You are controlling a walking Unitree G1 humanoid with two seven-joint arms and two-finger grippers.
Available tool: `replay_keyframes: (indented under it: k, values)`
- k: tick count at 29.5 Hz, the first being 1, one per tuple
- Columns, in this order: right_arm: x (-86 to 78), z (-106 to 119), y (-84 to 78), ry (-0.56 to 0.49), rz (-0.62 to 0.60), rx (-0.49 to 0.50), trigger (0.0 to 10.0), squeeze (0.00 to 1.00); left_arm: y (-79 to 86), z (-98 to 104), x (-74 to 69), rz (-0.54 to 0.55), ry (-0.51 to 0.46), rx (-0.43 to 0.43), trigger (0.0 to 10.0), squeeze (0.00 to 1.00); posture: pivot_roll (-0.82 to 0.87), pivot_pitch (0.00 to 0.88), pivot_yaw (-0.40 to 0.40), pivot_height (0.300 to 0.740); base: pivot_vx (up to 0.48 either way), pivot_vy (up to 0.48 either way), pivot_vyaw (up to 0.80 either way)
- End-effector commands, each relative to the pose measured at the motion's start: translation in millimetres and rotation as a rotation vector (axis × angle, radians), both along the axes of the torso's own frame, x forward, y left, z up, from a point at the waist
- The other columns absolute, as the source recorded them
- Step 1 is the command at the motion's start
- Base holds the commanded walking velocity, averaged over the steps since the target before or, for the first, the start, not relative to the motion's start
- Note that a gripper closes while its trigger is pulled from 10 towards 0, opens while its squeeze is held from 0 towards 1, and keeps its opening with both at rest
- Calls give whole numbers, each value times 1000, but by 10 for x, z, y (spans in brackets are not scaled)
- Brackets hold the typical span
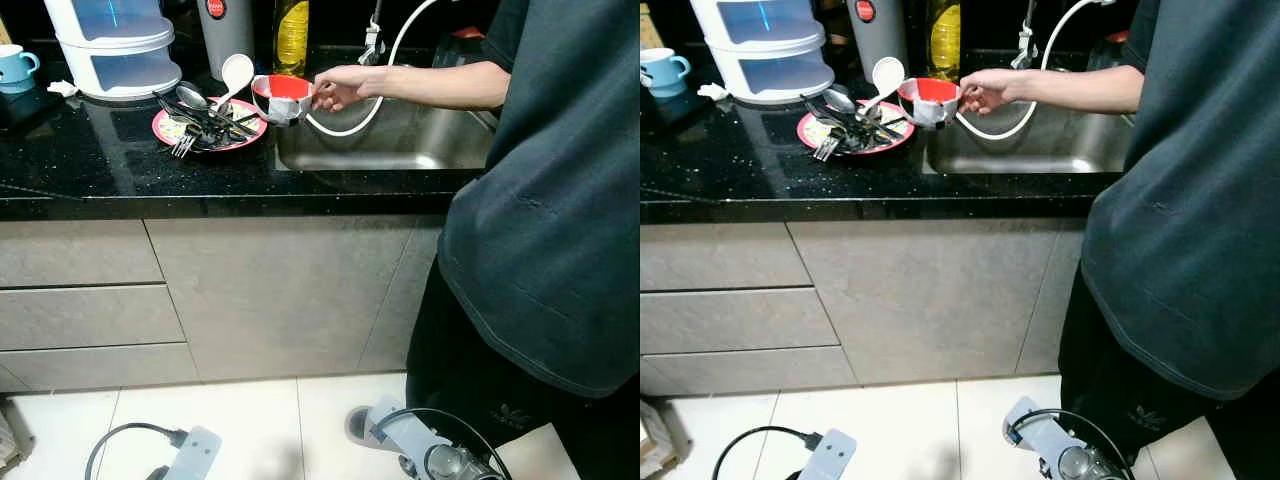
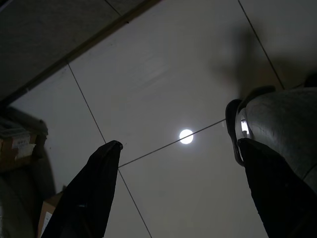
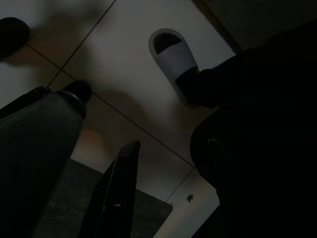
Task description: Kitchen organization
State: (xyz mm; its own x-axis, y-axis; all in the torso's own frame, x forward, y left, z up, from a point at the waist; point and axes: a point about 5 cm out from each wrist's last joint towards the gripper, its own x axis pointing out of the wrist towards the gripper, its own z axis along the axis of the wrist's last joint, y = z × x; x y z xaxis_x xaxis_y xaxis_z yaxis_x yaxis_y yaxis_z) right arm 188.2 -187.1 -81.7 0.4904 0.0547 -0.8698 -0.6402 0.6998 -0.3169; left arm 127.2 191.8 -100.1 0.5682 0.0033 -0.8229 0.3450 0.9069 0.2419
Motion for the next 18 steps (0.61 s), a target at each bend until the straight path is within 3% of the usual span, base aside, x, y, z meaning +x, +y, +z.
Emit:
replay_keyframes:
  k: [1,9,18]
  values:
    - [-3,0,-13,-1,-14,3,10000,0,-31,-24,-46,-13,26,-3,10000,0,201,0,-47,740,0,0,0]
    - [-55,-13,-93,10,-18,-14,10000,0,-29,-36,-84,1,32,1,10000,0,209,0,-54,740,0,0,0]
    - [-123,-53,-38,31,-6,-5,10000,0,16,-36,-118,9,32,7,10000,0,215,0,-49,740,0,0,0]
